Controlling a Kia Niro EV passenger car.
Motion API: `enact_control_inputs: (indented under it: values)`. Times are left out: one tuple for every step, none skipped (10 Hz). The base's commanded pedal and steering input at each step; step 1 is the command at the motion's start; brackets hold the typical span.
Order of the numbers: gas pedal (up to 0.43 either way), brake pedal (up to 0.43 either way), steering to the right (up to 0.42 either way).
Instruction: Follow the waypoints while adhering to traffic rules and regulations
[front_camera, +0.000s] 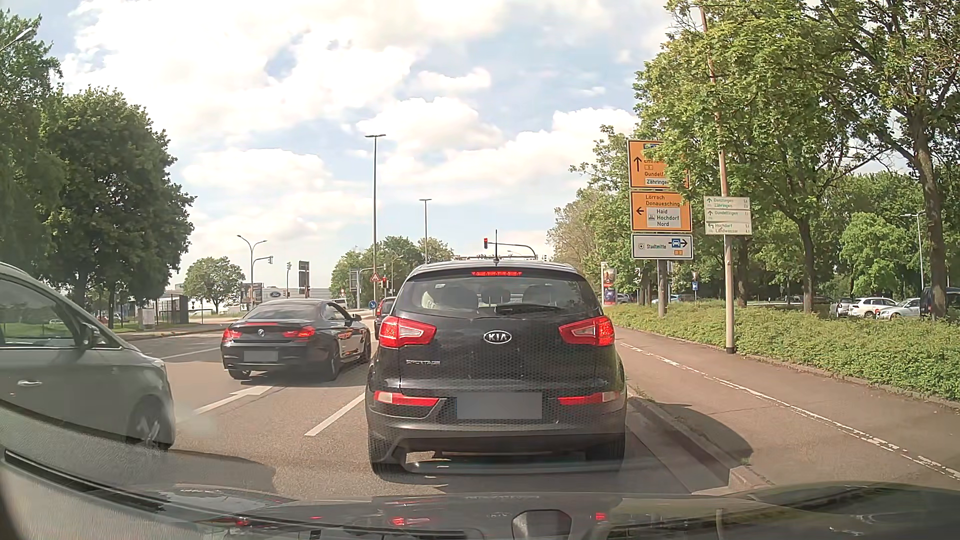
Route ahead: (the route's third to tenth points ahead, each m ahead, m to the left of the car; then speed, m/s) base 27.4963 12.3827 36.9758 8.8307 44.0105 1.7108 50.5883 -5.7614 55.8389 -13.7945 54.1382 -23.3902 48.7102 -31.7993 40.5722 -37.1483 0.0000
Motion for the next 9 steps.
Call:
enact_control_inputs:
  values:
    - [0.000,0.226,-0.007]
    - [0.000,0.226,-0.006]
    - [0.000,0.226,-0.006]
    - [0.000,0.226,-0.006]
    - [0.000,0.226,-0.006]
    - [0.000,0.226,-0.006]
    - [0.000,0.226,-0.006]
    - [0.000,0.226,-0.006]
    - [0.000,0.226,-0.006]
